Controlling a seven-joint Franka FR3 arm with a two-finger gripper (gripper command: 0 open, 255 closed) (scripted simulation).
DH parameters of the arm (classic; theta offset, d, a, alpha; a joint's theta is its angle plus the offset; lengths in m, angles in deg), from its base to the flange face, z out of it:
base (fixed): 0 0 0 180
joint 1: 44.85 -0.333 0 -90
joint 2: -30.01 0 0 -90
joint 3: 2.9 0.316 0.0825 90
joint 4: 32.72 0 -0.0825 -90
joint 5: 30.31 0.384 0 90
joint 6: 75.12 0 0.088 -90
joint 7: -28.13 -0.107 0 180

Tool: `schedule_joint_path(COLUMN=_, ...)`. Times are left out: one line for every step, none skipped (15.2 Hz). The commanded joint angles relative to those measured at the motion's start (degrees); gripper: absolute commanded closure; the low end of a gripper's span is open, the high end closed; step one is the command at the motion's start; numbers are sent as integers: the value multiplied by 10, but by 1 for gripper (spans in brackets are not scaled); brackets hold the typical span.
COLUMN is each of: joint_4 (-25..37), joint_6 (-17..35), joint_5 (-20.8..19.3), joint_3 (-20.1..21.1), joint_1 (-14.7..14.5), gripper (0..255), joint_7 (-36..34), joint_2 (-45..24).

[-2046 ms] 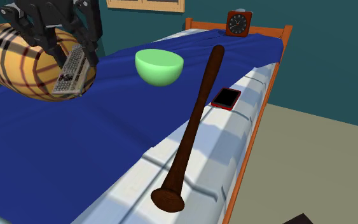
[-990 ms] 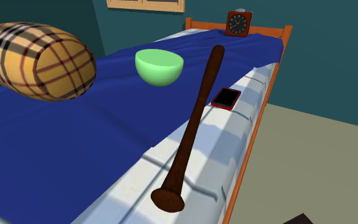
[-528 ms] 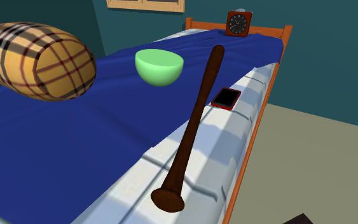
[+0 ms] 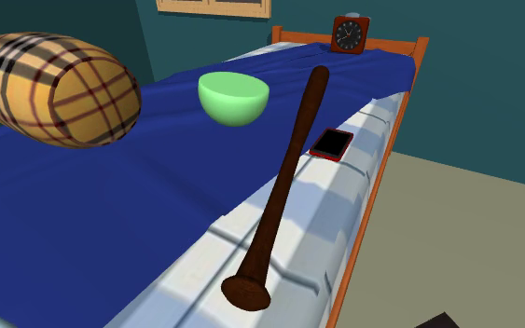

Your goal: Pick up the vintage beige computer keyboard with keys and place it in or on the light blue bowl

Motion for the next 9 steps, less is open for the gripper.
schedule_joint_path(joint_4=-12, joint_6=15, joint_5=-2, joint_3=2, joint_1=0, gripper=255, joint_7=-4, joint_2=-3)
schedule_joint_path(joint_4=-18, joint_6=22, joint_5=-3, joint_3=3, joint_1=0, gripper=255, joint_7=-6, joint_2=-5)
schedule_joint_path(joint_4=-24, joint_6=30, joint_5=-4, joint_3=4, joint_1=0, gripper=255, joint_7=-8, joint_2=-7)
schedule_joint_path(joint_4=-30, joint_6=37, joint_5=-6, joint_3=5, joint_1=0, gripper=255, joint_7=-10, joint_2=-9)
schedule_joint_path(joint_4=-36, joint_6=45, joint_5=-7, joint_3=5, joint_1=0, gripper=255, joint_7=-12, joint_2=-11)
schedule_joint_path(joint_4=-46, joint_6=57, joint_5=-10, joint_3=7, joint_1=0, gripper=255, joint_7=-16, joint_2=-15)
schedule_joint_path(joint_4=-46, joint_6=57, joint_5=-10, joint_3=7, joint_1=0, gripper=255, joint_7=-16, joint_2=-15)
schedule_joint_path(joint_4=-46, joint_6=57, joint_5=-10, joint_3=7, joint_1=0, gripper=255, joint_7=-16, joint_2=-15)
schedule_joint_path(joint_4=-46, joint_6=57, joint_5=-10, joint_3=7, joint_1=0, gripper=255, joint_7=-16, joint_2=-15)
